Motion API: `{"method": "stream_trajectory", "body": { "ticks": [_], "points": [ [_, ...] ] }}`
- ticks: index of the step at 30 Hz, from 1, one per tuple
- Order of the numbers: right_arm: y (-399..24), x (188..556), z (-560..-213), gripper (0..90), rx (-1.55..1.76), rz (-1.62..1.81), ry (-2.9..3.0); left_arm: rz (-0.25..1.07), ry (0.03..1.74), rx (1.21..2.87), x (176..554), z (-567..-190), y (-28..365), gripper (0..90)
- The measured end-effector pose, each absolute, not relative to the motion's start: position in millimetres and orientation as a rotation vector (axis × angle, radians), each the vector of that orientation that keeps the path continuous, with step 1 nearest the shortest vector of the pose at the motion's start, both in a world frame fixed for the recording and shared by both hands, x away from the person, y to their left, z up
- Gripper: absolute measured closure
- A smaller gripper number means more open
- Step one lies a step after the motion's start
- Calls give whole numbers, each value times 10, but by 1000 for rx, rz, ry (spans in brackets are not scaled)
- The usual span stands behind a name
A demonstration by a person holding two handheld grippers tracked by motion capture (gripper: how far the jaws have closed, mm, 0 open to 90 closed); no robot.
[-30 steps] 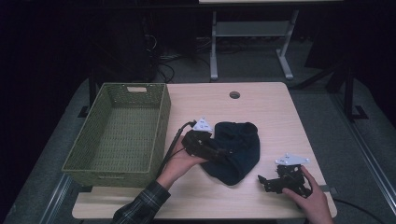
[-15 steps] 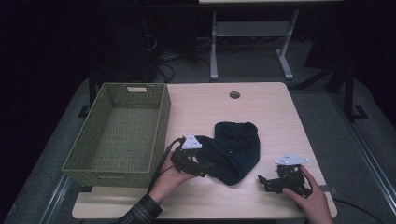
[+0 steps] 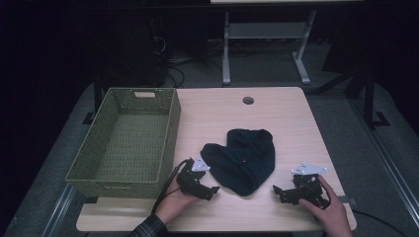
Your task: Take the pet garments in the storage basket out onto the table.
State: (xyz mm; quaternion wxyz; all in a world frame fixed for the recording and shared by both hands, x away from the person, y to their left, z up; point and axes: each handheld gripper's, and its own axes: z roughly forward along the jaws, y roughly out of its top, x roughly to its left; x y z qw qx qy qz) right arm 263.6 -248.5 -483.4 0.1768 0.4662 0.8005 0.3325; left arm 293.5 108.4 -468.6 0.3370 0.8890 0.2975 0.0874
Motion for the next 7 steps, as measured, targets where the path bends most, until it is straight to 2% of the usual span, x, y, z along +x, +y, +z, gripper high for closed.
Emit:
{"method": "stream_trajectory", "body": {
  "ticks": [7],
  "points": [
    [-2485, 2635, -4834, 0, 1320, 941, 2266, 299, 720, 2267, 2893, -4765, 1122, 128]
  ]
}}
